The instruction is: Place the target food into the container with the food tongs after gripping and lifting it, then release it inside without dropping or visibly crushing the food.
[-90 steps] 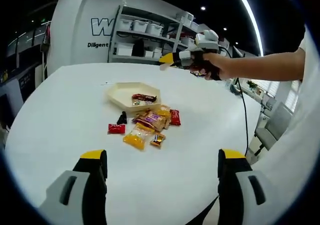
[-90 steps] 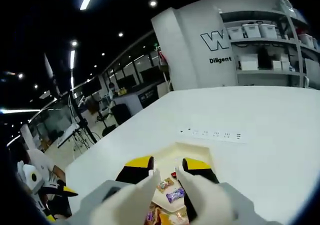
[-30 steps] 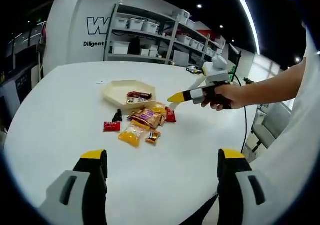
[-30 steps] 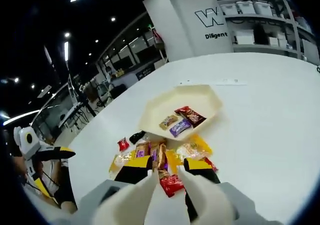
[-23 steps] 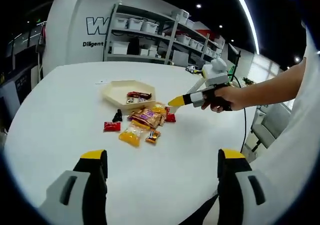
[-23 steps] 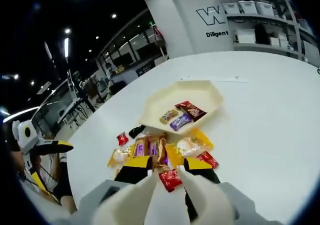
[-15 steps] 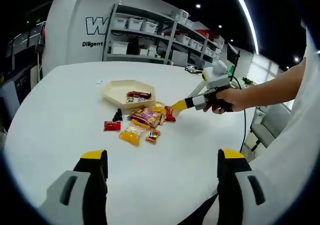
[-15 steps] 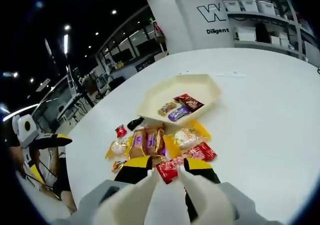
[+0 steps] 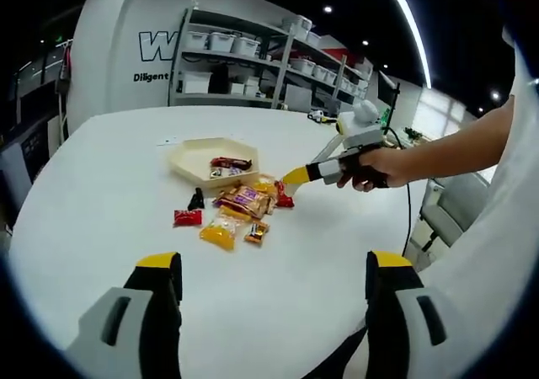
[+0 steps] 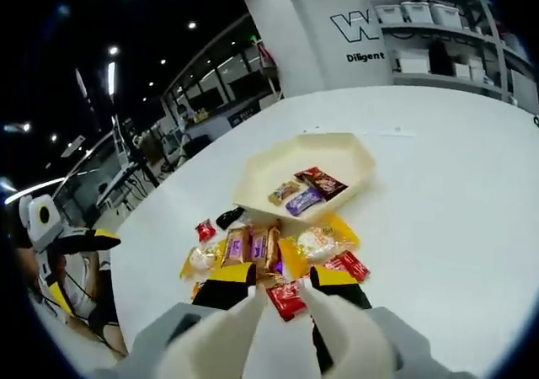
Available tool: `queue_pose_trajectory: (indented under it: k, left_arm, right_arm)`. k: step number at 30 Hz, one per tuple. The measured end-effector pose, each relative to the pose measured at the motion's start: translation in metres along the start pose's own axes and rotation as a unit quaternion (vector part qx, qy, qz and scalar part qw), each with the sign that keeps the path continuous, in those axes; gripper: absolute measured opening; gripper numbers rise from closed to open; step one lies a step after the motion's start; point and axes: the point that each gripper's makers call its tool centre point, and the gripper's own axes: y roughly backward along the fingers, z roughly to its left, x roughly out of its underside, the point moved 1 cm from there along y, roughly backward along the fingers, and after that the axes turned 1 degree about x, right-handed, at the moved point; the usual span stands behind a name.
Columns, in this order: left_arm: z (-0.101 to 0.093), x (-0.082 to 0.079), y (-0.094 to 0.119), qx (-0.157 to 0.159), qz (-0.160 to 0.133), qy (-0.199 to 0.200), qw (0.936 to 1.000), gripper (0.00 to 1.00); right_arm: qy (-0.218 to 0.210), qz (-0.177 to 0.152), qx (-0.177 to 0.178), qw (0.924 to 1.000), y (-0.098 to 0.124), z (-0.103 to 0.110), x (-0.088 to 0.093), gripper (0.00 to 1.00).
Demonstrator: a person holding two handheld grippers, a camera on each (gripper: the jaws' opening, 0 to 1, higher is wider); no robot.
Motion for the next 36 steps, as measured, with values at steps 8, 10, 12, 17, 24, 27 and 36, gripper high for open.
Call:
queue_pose_trajectory:
  k: [8, 10, 12, 17, 24, 27, 36]
  left_arm:
    - [0.004, -0.001, 0.004, -0.007, -0.002, 0.001, 1.0000, 0.89]
    - [0.003, -0.001, 0.001, -0.005, -0.003, 0.001, 1.0000, 0.89]
    - [0.000, -0.002, -0.003, 0.000, -0.002, 0.003, 1.0000, 0.89]
    - [-0.008, -0.007, -0.012, 0.013, -0.005, -0.001, 0.9999, 0.89]
    - [-0.013, -0.007, -0.017, 0.023, -0.005, -0.003, 0.9997, 0.88]
    - [-0.014, -0.007, -0.017, 0.026, -0.005, -0.006, 0.9996, 0.88]
    - [-0.008, -0.002, -0.008, 0.019, -0.001, -0.006, 0.9998, 0.89]
  right_arm:
    - [0.006, 0.006, -0.001, 1.0000, 0.006, -0.003, 0.005, 0.20]
    - [0.012, 0.007, 0.000, 0.9999, 0.010, -0.004, 0.007, 0.20]
    - [0.019, 0.011, 0.002, 0.9997, 0.015, -0.008, 0.011, 0.20]
    - [0.024, 0.013, 0.013, 0.9996, 0.025, -0.019, 0.014, 0.20]
    - [0.042, 0.022, 0.030, 0.9984, 0.036, -0.030, 0.018, 0.20]
    - [0.046, 0.013, 0.033, 0.9983, 0.039, -0.030, 0.014, 0.20]
    - [0.074, 0.006, 0.062, 0.9953, 0.024, -0.033, 0.004, 0.23]
